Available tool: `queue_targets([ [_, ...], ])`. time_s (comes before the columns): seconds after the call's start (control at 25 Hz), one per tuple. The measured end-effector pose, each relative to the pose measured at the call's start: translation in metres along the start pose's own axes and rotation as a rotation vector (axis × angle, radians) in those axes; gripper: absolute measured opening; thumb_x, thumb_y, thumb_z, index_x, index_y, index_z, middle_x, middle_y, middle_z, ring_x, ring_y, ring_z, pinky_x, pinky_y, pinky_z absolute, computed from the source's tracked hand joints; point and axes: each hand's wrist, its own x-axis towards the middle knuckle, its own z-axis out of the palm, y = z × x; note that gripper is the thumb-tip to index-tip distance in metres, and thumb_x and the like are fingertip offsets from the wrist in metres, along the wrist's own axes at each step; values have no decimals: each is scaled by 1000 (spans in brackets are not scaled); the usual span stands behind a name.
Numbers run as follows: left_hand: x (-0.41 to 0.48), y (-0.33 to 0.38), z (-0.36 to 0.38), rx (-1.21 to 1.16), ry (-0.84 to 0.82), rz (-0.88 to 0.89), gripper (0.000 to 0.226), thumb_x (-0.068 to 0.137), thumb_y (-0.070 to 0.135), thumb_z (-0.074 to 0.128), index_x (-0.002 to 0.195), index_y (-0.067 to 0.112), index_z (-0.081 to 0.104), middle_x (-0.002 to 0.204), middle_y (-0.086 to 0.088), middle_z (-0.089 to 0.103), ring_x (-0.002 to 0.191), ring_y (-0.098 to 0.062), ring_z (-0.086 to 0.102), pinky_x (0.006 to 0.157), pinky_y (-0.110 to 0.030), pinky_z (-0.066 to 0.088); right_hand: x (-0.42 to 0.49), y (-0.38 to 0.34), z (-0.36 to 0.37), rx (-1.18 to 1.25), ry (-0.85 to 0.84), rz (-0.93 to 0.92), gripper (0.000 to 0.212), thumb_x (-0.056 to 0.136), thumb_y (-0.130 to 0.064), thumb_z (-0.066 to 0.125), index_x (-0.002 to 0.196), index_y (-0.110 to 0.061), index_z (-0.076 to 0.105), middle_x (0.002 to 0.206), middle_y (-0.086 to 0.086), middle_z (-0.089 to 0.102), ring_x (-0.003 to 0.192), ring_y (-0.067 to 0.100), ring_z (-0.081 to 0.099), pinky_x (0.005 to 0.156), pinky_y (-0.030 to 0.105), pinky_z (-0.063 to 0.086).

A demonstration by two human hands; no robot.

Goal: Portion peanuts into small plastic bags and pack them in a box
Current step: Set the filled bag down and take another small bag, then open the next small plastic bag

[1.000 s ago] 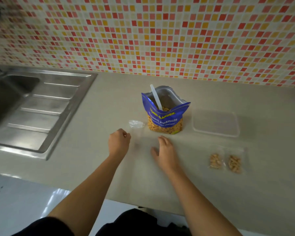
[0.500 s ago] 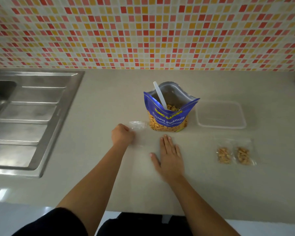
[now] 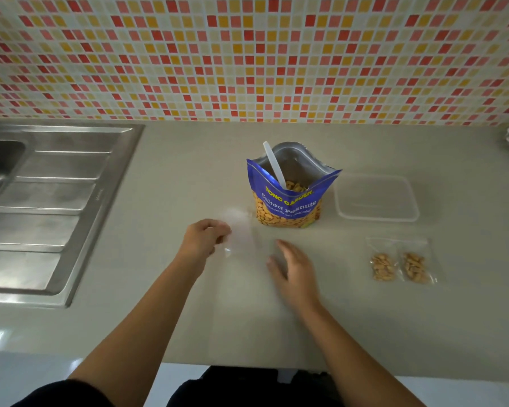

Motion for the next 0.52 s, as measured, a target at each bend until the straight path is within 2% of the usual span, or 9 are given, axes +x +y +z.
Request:
queue_targets([
  [0.08,-19,-8,6,-212,-113,-75,18,83,4,61,71,16,59,71,2,69,60,-7,59,48,-19,29,2,-12,-13,392,20,197,40,87,-37,60,118,-12,59,111,3,66,103,12,61,87,11,40],
  [0.12,-28,-12,12,-283,-151,-99,19,85,3,59,71,16,58,70,5,71,59,-5,61,48,-17,31,2,-21,-18,588,-26,301,35,86,-30,62,118,-14,56,104,0,65,94,5,62,81,8,43],
  [0.2,-39,-18,23,-348,-202,-120,20,87,2,57,73,16,56,69,7,72,59,-3,63,48,-15,34,4,-31,-22,816,-86,399,39,85,-20,64,120,-15,48,91,0,62,76,-4,61,72,9,46],
  [0.28,-45,-21,33,-379,-228,-132,18,87,3,58,75,16,55,70,5,71,61,-5,63,49,-13,39,5,-33,-22,883,-30,438,45,81,-15,69,119,-15,45,83,1,60,67,2,59,67,13,47],
  [0.36,-45,-20,36,-443,-239,-151,12,89,9,57,78,15,57,75,0,68,62,-6,63,52,-13,46,7,-30,-27,870,61,453,50,77,-12,73,118,-15,45,79,3,64,67,9,59,68,19,48],
  [0.44,-40,-17,33,-561,-241,-184,19,93,25,53,77,15,59,77,0,69,68,-8,66,60,-18,51,8,-25,-32,820,59,438,53,76,-11,75,118,-19,44,75,0,66,67,11,60,71,23,49],
  [0.52,-36,-14,27,-645,-257,-204,25,94,29,51,77,12,61,76,0,71,74,-10,69,66,-21,56,9,-20,-36,775,20,410,53,75,-13,76,115,-28,45,73,-1,68,67,12,62,74,27,50],
])
